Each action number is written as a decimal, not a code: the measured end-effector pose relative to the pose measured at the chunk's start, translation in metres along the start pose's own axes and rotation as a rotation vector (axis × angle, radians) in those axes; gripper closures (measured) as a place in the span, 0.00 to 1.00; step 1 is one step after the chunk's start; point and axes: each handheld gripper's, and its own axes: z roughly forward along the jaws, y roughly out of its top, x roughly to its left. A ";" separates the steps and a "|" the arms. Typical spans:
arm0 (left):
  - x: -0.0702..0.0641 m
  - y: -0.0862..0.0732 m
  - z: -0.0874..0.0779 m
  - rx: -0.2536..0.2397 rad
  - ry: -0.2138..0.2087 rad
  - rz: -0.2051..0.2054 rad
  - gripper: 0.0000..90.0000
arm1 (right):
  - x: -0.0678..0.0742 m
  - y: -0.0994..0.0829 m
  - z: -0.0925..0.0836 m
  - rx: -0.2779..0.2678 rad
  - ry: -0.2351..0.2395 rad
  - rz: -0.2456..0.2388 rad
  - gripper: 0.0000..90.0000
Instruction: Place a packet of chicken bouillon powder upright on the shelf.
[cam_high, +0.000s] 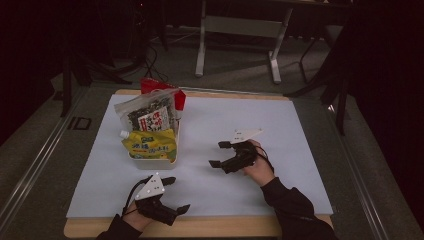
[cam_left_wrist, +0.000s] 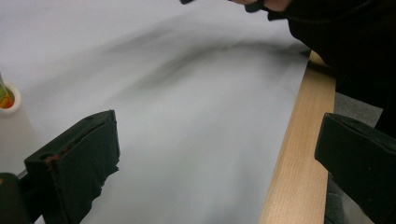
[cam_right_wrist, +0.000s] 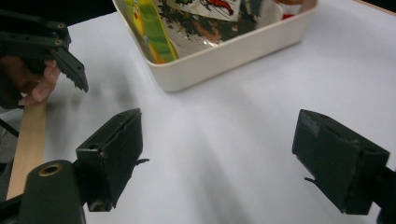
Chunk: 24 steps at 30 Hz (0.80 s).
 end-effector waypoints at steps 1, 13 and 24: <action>0.000 0.000 0.000 0.000 0.002 0.001 0.01 | 0.000 -0.003 -0.002 0.000 -0.002 0.004 0.18; 0.000 0.000 0.000 0.001 0.000 0.002 0.01 | 0.001 -0.036 -0.034 -0.022 -0.049 0.044 0.17; 0.000 0.000 0.001 0.006 -0.001 0.005 0.01 | 0.002 -0.060 -0.054 -0.016 -0.081 0.072 0.16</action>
